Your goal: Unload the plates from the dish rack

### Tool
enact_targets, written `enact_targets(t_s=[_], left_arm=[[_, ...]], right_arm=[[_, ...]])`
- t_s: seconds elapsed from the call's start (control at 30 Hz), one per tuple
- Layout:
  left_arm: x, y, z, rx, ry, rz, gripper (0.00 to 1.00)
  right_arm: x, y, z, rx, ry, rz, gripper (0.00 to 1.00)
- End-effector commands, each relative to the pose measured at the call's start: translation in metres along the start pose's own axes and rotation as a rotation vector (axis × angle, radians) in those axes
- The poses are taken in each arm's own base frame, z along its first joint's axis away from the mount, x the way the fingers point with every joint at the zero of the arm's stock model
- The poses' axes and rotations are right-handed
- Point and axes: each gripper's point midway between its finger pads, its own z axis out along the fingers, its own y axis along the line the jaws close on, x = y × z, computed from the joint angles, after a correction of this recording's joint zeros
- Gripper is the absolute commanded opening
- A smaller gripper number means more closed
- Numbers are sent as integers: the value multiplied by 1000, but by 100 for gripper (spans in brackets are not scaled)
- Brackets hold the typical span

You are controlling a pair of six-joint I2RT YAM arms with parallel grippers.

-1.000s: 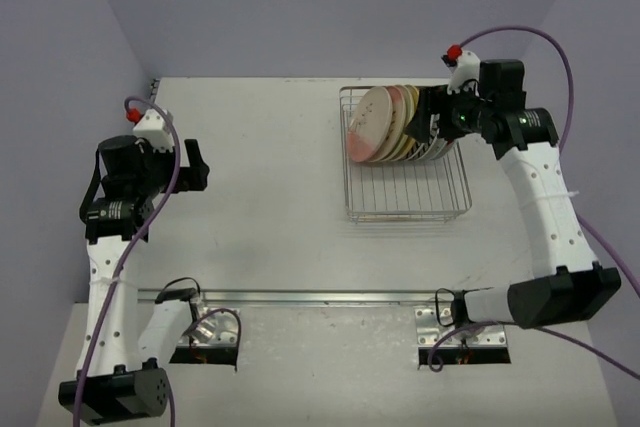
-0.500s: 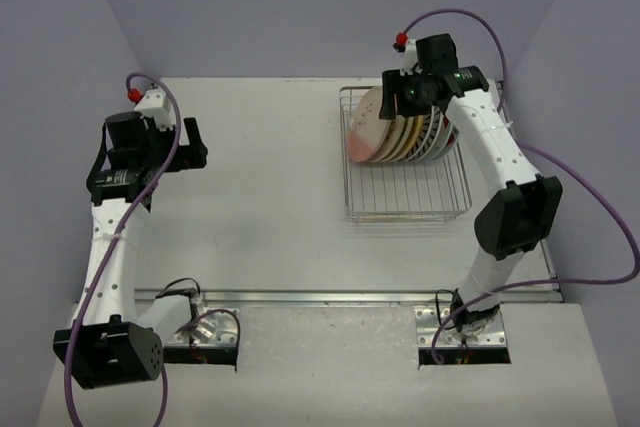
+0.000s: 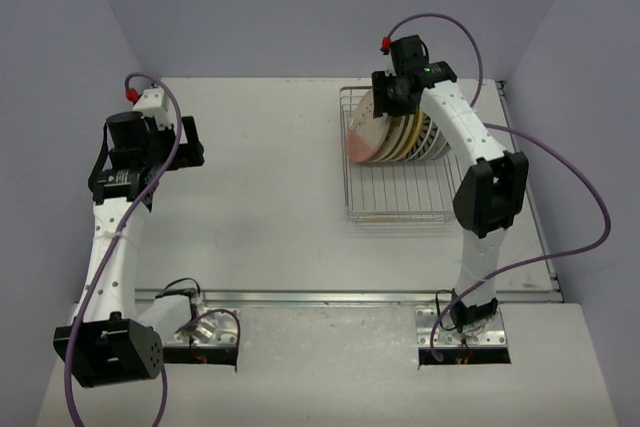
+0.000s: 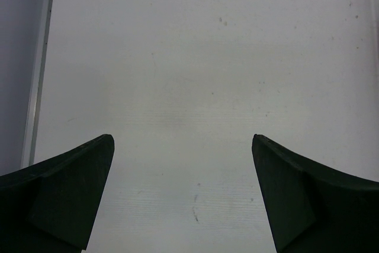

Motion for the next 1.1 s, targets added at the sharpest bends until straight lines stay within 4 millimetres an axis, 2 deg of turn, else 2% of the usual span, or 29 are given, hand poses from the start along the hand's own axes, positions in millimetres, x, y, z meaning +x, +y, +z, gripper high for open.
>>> enact_targets(t_s=[0.0, 0.27, 0.37, 0.47, 0.53, 0.67, 1.07], left_arm=[[-7, 8, 5, -31, -38, 1, 100], [2, 13, 11, -51, -25, 5, 100], [3, 14, 14, -54, -20, 3, 100], [3, 13, 15, -52, -20, 1, 100], [4, 13, 15, -52, -19, 0, 100], [6, 14, 15, -54, -15, -1, 100], [8, 17, 16, -71, -13, -9, 100]], right_arm=[[-8, 4, 8, 58, -25, 39, 52], [5, 10, 38, 94, 28, 44, 47], [9, 11, 43, 94, 43, 42, 33], [5, 11, 41, 90, 34, 42, 23], [1, 15, 36, 65, 22, 36, 19], [-15, 14, 12, 69, -37, 40, 0], [-61, 11, -65, 72, -231, 57, 0]])
